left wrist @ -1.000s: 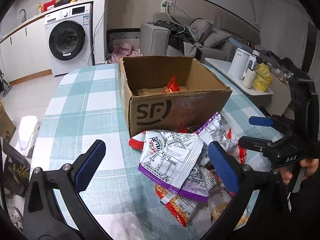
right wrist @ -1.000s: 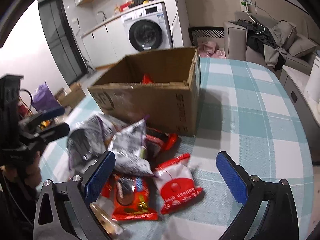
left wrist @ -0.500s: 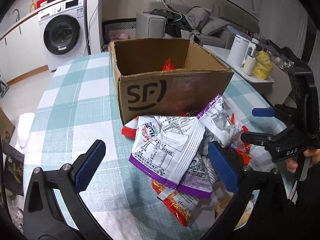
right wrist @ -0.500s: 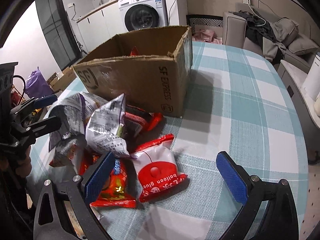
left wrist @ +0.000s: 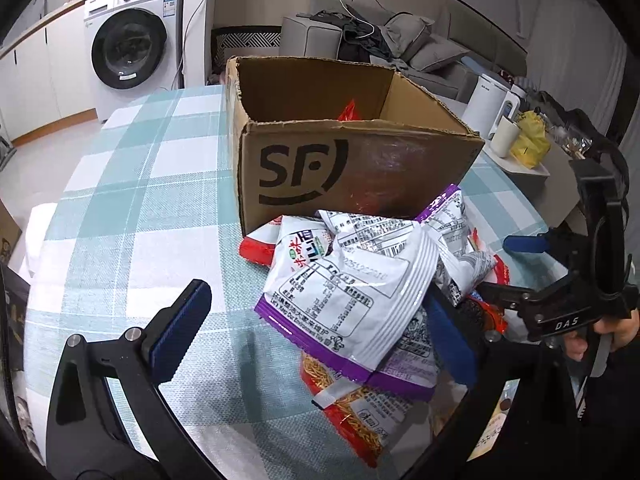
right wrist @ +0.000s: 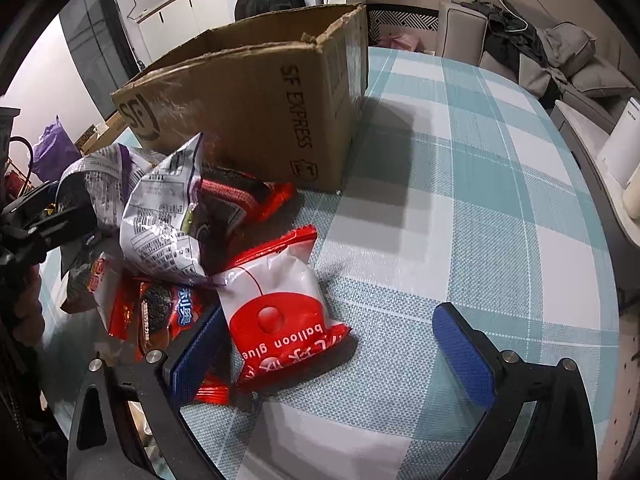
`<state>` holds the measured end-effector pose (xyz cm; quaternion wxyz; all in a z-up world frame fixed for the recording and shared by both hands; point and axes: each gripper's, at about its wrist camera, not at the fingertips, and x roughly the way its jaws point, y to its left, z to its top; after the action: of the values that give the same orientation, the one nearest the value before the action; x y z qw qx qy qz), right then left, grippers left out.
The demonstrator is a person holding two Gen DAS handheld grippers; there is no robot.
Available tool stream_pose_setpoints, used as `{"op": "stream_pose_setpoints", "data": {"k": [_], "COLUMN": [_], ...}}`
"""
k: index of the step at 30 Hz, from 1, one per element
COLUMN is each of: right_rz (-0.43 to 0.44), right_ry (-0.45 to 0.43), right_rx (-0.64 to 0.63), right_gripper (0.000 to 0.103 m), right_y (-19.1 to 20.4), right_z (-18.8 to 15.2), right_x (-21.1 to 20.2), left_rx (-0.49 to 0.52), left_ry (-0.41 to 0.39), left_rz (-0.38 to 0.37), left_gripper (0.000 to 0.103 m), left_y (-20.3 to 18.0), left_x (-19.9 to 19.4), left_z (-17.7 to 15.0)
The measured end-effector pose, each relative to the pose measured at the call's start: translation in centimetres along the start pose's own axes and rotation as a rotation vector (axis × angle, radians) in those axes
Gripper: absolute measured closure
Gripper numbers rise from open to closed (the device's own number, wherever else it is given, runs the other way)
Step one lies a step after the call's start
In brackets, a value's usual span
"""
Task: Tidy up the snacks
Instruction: 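Move the left tool back to the pile and grasp a white-and-purple snack bag, then grasp the balloon gum bag with the right tool while the left lifts its bag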
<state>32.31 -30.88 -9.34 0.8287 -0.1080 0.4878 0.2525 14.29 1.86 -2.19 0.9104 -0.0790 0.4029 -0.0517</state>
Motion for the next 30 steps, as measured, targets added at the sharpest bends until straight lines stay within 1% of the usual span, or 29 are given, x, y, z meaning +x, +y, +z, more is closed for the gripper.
{"op": "stream_pose_setpoints", "data": {"k": [4, 6, 9, 10, 11, 14, 17, 20, 21, 22, 24, 28, 30], "right_rz": [0.005, 0.005, 0.019, 0.021, 0.025, 0.035, 0.043, 0.047, 0.05, 0.053, 0.058, 0.071, 0.075], "right_ry": [-0.007, -0.01, -0.013, -0.014, -0.016, -0.027, -0.044, -0.059, -0.06, -0.063, -0.069, -0.083, -0.092], "right_rx": [0.011, 0.014, 0.006, 0.002, -0.002, -0.003, -0.001, -0.001, 0.0, 0.0, -0.002, -0.011, -0.018], "right_gripper": [0.001, 0.003, 0.011, 0.012, 0.014, 0.016, 0.017, 0.017, 0.018, 0.019, 0.021, 0.023, 0.027], "right_y": [-0.4, -0.4, -0.2, -0.1, 0.1, 0.3, 0.4, 0.5, 0.5, 0.6, 0.6, 1.0, 1.2], "right_z": [0.1, 0.1, 0.2, 0.2, 0.2, 0.2, 0.2, 0.1, 0.1, 0.1, 0.1, 0.1, 0.1], "right_x": [0.2, 0.1, -0.1, -0.1, -0.2, -0.4, -0.7, -0.9, -0.9, -1.0, -0.9, -1.0, -1.0], "left_rx": [-0.002, -0.006, -0.013, -0.017, -0.02, -0.02, -0.007, -0.006, -0.008, -0.01, -0.012, -0.018, -0.016], "left_ry": [-0.004, -0.005, -0.006, -0.006, -0.006, -0.005, -0.016, -0.029, -0.032, -0.033, -0.031, -0.035, -0.039], "left_rz": [-0.018, -0.035, -0.078, -0.093, -0.104, -0.124, -0.122, -0.123, -0.124, -0.127, -0.132, -0.141, -0.141], "left_gripper": [0.002, 0.002, 0.01, 0.013, 0.015, 0.022, 0.03, 0.043, 0.05, 0.055, 0.058, 0.06, 0.062], "left_y": [-0.1, -0.2, -0.3, -0.3, -0.3, -0.4, -0.6, -0.6, -0.6, -0.4, -0.2, 0.0, -0.1], "left_x": [0.3, 0.4, 0.3, 0.3, 0.3, 0.2, -0.1, -0.4, -0.6, -0.6, -0.6, -0.8, -0.8], "left_z": [-0.2, -0.3, -0.5, -0.5, -0.5, -0.6, -0.7, -0.6, -0.6, -0.5, -0.5, -0.5, -0.6]}}
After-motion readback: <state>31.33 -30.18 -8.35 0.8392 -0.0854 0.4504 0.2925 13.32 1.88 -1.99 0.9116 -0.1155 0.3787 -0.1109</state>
